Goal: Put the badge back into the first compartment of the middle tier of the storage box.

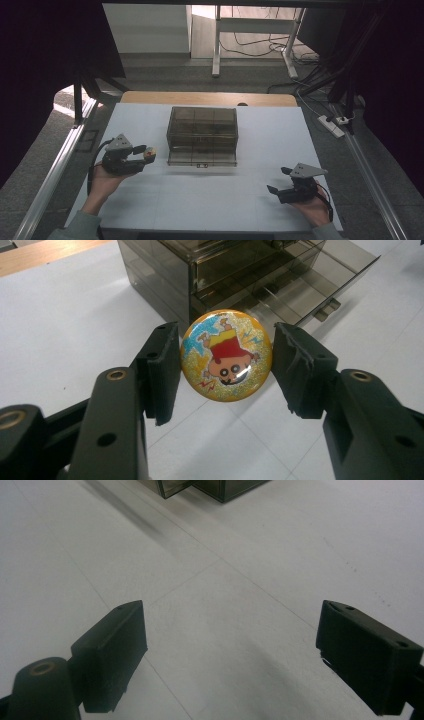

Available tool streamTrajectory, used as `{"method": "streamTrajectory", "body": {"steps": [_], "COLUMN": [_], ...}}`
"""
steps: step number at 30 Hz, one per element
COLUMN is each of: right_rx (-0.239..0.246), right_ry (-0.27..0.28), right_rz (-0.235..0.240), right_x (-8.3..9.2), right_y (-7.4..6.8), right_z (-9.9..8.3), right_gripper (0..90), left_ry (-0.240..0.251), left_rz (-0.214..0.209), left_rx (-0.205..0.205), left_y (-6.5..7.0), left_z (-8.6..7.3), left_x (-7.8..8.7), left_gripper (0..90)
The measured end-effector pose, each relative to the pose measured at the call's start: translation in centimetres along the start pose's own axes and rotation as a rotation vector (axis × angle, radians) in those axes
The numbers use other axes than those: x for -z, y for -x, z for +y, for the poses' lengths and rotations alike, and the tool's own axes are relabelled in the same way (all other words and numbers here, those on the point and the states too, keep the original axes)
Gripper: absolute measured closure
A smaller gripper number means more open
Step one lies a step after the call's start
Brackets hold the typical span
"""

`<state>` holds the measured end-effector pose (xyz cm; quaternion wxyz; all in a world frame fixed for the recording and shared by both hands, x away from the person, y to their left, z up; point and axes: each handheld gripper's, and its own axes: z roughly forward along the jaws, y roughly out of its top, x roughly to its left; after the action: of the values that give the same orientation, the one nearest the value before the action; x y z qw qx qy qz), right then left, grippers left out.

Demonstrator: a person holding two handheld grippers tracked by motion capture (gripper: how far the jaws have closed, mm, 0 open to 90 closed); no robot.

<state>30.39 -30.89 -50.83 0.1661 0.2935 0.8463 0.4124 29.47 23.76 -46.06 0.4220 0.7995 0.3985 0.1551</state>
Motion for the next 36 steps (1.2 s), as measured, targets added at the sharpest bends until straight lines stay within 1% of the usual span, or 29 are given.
{"method": "streamTrajectory", "body": {"steps": [8, 25, 36], "right_rx": [-0.002, 0.0, 0.0], "right_ry": [0.0, -0.004, -0.002], "right_rz": [0.0, -0.003, 0.0], "right_x": [0.0, -0.1, 0.0], "right_y": [0.0, 0.0, 0.0], "right_z": [0.0, 0.0, 0.0], "right_gripper": [12.5, 12.5, 12.5], "left_ry": [0.003, -0.015, -0.037], "left_rz": [-0.003, -0.017, -0.026], "left_rx": [-0.017, -0.038, -0.046], "left_y": [0.4, 0.8, 0.9], "left_z": [0.7, 1.8, 2.5], "left_x": [-0.5, -2.6, -4.1], "left_gripper": [46.5, 46.5, 46.5]}}
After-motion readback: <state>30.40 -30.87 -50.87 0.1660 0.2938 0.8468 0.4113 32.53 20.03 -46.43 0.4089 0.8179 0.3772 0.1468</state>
